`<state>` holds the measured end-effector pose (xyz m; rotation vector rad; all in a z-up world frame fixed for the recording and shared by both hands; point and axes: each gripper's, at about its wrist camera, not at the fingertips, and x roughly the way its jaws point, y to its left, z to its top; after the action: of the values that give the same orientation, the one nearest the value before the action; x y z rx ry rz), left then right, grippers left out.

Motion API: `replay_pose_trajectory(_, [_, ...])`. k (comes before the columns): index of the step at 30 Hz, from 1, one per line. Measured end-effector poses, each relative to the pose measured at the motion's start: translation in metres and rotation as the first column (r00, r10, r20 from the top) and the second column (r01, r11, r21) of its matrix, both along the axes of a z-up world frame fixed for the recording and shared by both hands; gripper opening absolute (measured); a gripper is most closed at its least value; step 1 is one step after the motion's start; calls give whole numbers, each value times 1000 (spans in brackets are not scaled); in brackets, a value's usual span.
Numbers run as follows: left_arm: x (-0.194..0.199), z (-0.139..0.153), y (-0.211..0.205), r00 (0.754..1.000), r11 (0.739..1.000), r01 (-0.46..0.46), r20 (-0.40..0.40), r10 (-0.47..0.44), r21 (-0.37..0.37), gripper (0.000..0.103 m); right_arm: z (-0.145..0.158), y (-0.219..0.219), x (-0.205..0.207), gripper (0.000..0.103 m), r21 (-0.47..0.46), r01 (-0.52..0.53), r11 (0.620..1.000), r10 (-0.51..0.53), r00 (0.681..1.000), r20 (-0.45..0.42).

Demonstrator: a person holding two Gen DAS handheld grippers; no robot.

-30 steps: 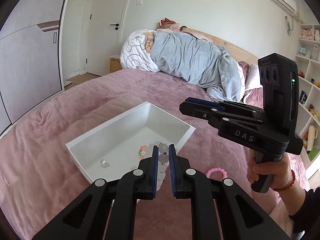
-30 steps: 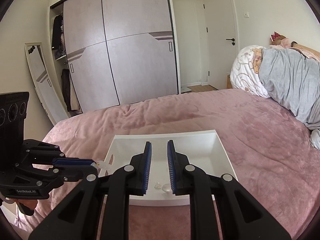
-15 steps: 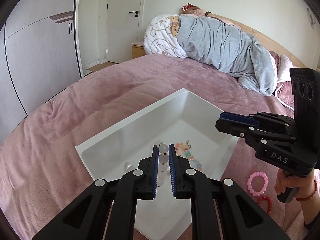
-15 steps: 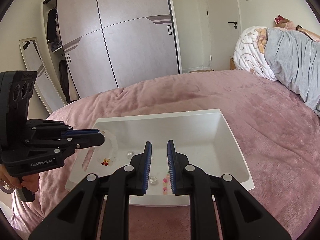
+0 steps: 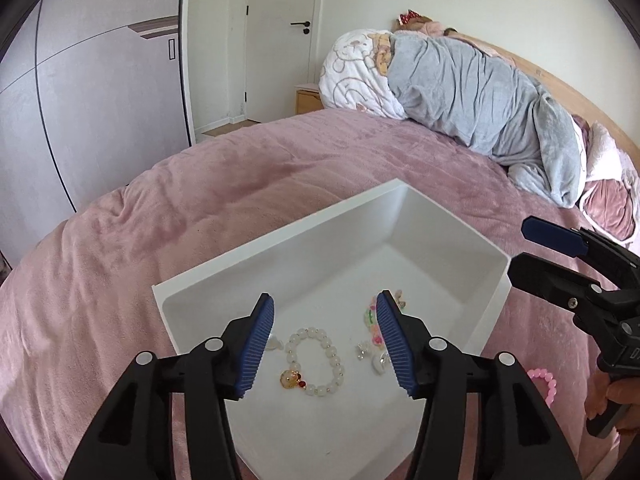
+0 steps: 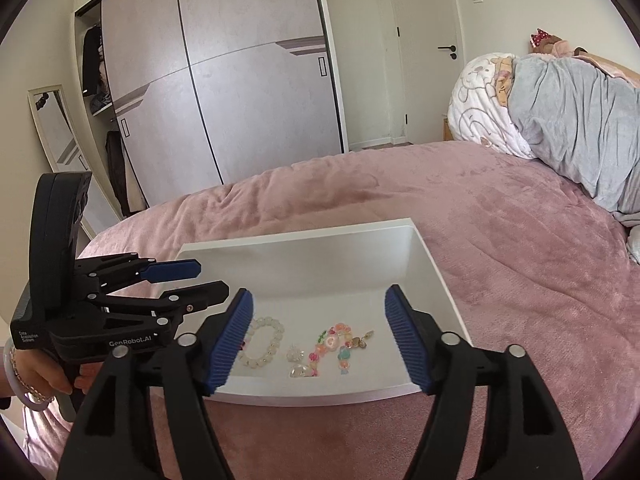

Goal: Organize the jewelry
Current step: 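Withdraw both tools from the bin toward the pink and red bracelets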

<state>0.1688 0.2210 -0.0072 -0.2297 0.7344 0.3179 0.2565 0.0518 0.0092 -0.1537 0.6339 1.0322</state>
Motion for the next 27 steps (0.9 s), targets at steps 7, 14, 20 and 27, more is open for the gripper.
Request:
replay_pose_trajectory(7, [-33, 50, -36, 983, 999, -30, 182, 22, 40, 88, 55, -51, -4, 98, 119, 47, 992, -47, 999, -8])
replay_pose_trajectory(14, [-56, 71, -95, 963, 996, 82, 254, -89, 39, 94, 84, -103, -11, 98, 141, 87, 986, -81, 996, -46])
replay_pose_trajectory(20, [-74, 72, -139, 954, 983, 145, 246, -169, 113, 99, 76, -139, -35, 98, 53, 157, 986, -159, 987, 27])
replay_pose_trajectory(27, [-89, 44, -178, 950, 974, 198, 222, -219, 113, 99, 39, -165, -59, 98, -79, 224, 971, -218, 972, 85])
